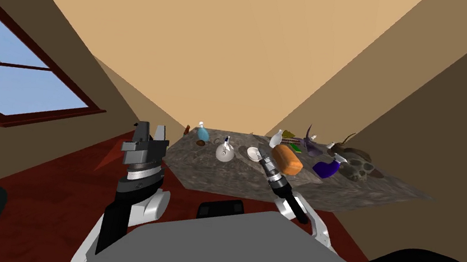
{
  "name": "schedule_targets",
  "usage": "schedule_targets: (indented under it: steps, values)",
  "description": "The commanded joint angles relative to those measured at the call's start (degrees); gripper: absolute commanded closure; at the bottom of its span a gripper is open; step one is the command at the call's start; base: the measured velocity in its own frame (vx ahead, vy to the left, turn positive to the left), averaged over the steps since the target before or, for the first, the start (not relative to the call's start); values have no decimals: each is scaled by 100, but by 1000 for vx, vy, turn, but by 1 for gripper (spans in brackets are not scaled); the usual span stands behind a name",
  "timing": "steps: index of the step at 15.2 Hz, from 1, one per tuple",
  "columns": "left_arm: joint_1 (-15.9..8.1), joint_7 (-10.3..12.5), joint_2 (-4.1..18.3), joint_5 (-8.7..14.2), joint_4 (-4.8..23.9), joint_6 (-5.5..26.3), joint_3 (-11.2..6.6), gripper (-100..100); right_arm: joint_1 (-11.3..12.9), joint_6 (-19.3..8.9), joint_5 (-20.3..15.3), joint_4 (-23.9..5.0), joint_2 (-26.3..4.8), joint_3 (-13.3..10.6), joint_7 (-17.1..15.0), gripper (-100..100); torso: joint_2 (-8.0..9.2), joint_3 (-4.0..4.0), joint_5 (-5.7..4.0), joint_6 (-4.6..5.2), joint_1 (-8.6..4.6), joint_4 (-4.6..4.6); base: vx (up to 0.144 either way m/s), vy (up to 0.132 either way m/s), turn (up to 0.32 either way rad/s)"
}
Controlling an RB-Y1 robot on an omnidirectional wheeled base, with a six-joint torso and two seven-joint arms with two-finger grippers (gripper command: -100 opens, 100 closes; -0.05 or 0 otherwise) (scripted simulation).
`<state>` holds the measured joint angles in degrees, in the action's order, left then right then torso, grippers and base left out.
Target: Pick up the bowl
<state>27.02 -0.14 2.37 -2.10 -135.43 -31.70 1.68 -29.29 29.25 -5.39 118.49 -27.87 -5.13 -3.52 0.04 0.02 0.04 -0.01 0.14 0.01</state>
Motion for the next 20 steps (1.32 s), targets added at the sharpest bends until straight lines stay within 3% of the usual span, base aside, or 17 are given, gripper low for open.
schedule_targets:
  steps: [1,3,4,6,7,9,10,12,13,15,16,18,19,20]
  values:
    - [0,0,0,0,0,0,0,0,-34,-41,-102,-283,-286,-63,-30,-100,0,0,0,0,0,0,-5,49,95]
    - [0,0,0,0,0,0,0,0,-34,-41,-102,-283,-421,-63,-30,-100,-2,-1,1,-1,4,-1,-4,47,62]
    - [0,0,0,0,0,0,0,0,-81,-61,-197,-523,-613,-124,-50,-100,-2,-1,0,1,2,-1,-9,54,70]
    - [0,0,0,0,0,0,0,0,-81,-61,-197,-536,-771,-124,-50,-100,-1,-1,1,-1,8,-1,-7,57,71]
    - [0,0,0,0,0,0,0,0,-129,-76,-295,-776,-962,-190,-68,-100,-1,-1,1,0,5,0,-4,61,98]
    - [0,0,0,0,0,0,0,0,-129,-76,-295,-799,-1127,-190,-68,-100,-3,-2,2,-2,9,-1,-1,57,69]
    - [0,0,0,0,0,0,0,0,-177,-88,-397,-1072,-1331,-260,-84,-100,-3,-2,2,1,6,-1,-4,63,97]
    - [0,0,0,0,0,0,0,0,-177,-88,-397,-1073,-1485,-260,-84,-100,-2,-1,2,0,11,-1,-1,67,70]
    - [0,0,0,0,0,0,0,0,-226,-94,-501,-1357,-1668,-334,-98,-100,-2,-1,2,1,10,-1,0,64,105]
    - [0,0,0,0,0,0,0,0,-226,-94,-501,-1357,-1846,-334,-98,-100,-3,-2,3,-1,12,-1,0,65,81]
    - [0,0,0,0,0,0,0,0,-276,-96,-607,-1642,-2001,-413,-110,-100,-2,-2,3,0,10,-1,-15,77,116]
    - [0,0,0,0,0,0,1,0,-276,-96,-607,-1651,-2206,-413,-110,-100,0,0,4,-2,19,0,-5,86,83]
    - [0,0,0,0,0,0,0,0,-326,-93,-715,-1883,-2385,-494,-119,-100,-1,0,5,1,17,0,-8,90,103]
    - [0,0,0,0,0,0,1,0,-326,-93,-715,-1940,-2499,-494,-119,-100,1,0,4,-2,21,0,0,95,115]
